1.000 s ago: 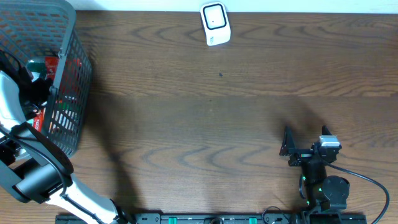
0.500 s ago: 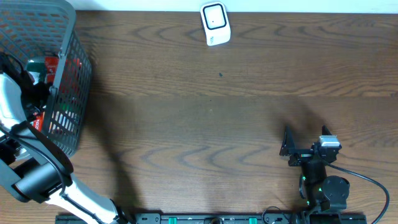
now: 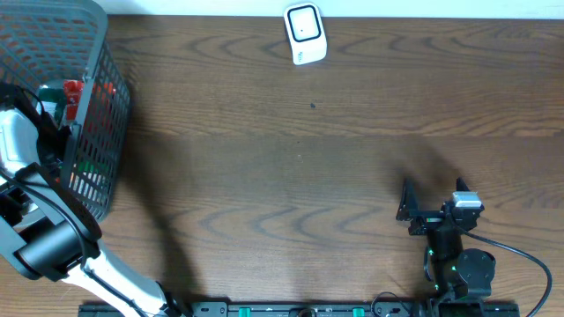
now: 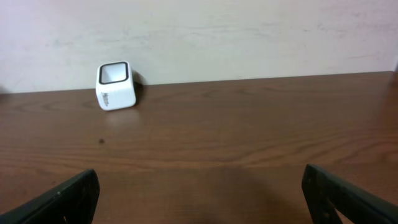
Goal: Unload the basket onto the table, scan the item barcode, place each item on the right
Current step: 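Lower the left gripper into the basket and grasp the orange-white snack pack, then lift the snack pack out and carry it toward the white scanner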
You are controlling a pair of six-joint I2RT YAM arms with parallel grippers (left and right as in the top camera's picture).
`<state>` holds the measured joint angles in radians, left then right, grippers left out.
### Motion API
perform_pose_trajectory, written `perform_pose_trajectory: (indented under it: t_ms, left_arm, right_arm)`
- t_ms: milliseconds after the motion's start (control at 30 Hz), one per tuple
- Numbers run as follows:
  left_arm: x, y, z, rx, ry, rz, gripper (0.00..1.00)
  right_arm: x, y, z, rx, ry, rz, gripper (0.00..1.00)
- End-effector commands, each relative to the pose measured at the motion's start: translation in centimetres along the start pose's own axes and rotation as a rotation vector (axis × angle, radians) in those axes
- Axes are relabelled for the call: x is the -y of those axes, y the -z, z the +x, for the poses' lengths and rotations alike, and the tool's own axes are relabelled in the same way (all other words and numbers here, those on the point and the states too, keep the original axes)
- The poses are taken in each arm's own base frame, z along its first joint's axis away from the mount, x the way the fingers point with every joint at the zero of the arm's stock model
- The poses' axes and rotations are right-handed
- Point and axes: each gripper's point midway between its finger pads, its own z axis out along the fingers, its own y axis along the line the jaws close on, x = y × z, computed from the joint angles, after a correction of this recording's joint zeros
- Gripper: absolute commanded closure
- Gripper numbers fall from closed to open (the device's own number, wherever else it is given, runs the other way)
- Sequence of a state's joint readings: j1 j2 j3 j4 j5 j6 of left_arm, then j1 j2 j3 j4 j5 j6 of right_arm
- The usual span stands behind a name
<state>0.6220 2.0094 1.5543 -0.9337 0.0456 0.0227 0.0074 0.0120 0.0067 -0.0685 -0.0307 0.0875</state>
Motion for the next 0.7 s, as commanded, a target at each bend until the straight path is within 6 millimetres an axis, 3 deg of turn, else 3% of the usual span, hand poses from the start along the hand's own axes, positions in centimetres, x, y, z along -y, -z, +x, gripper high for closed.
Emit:
perform_pose_trajectory:
  t_ms: [0,100,333,533,667]
  left_arm:
    - [-0.5,0.0,-0.3,0.003,0.006,-0.013,0.59]
    - [-0.5,1.3,-1.2,0.039,0.006,-0.012,0.72]
    - [-0.5,7.4,-3.5,0.215,0.022,-0.003,0.73]
    - [-0.5,15.3,-4.2,0.432,0.088,0.021,0.73]
    - [-0.4,21.5,-3.1,0.589,0.153,0.062,0.72]
  right_arm:
    - [0.4,0.0,0.0,0.002,-0.010,0.016,0.01]
    - [0.4,0.0,0.0,0.002,-0.010,0.016,0.01]
    - [0.4,0.0,0.0,0.002,-0.010,0.016,0.01]
    - [0.4,0.0,0.0,0.002,-0.010,0.016,0.01]
    - [0.4,0.0,0.0,0.002,-0.010,0.016,0.01]
